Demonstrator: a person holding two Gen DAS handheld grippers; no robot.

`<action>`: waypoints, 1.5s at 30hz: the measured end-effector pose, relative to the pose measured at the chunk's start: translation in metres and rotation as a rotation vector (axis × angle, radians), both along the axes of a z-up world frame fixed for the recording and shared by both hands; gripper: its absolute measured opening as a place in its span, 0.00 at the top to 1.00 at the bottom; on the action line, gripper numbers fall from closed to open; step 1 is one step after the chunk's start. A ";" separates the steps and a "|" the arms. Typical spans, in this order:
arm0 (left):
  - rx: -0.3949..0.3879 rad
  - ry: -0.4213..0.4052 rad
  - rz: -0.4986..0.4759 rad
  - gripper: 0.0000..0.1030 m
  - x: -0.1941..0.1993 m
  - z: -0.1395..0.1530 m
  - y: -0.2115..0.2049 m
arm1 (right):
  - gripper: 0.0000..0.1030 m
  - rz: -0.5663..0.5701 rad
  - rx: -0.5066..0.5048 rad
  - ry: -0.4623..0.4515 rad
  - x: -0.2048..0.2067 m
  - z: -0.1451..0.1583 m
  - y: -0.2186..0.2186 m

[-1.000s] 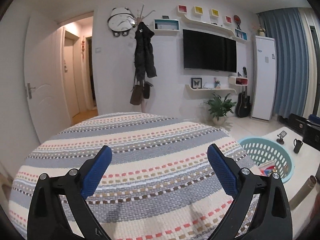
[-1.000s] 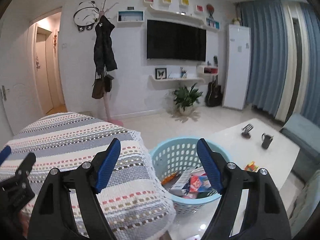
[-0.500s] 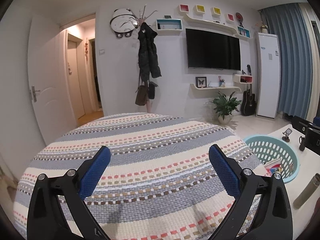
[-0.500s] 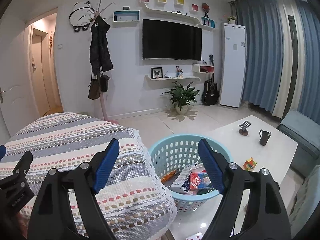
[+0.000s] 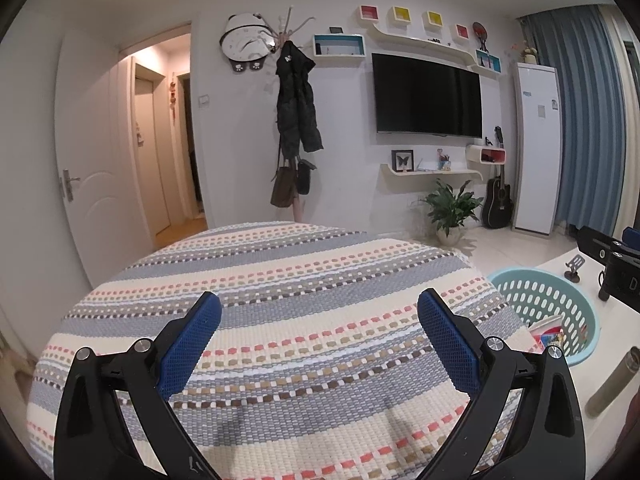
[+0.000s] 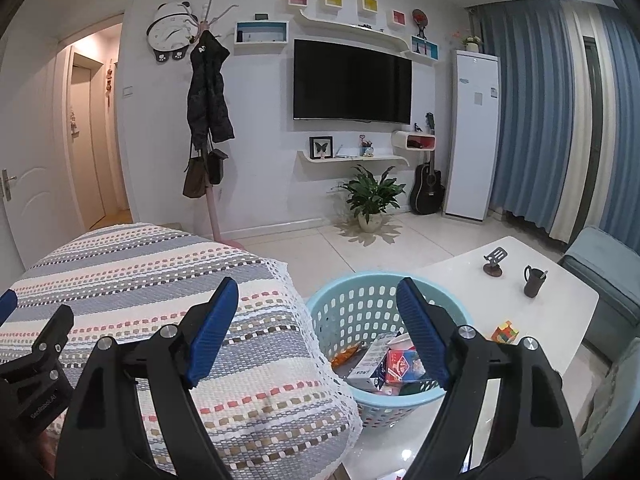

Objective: Collect trash

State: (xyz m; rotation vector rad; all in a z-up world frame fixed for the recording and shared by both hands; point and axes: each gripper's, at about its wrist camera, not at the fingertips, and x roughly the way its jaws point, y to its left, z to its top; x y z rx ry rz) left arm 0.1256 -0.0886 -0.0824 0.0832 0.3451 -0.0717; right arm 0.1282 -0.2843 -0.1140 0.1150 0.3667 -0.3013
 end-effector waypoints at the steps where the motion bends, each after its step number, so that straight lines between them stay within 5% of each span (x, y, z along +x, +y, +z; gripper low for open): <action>1: -0.001 0.001 0.001 0.07 0.001 0.000 0.000 | 0.25 0.000 -0.005 -0.002 0.000 0.000 0.001; 45: -0.029 0.035 0.003 0.07 0.007 -0.001 0.008 | 0.20 -0.025 -0.074 -0.002 -0.007 0.018 0.011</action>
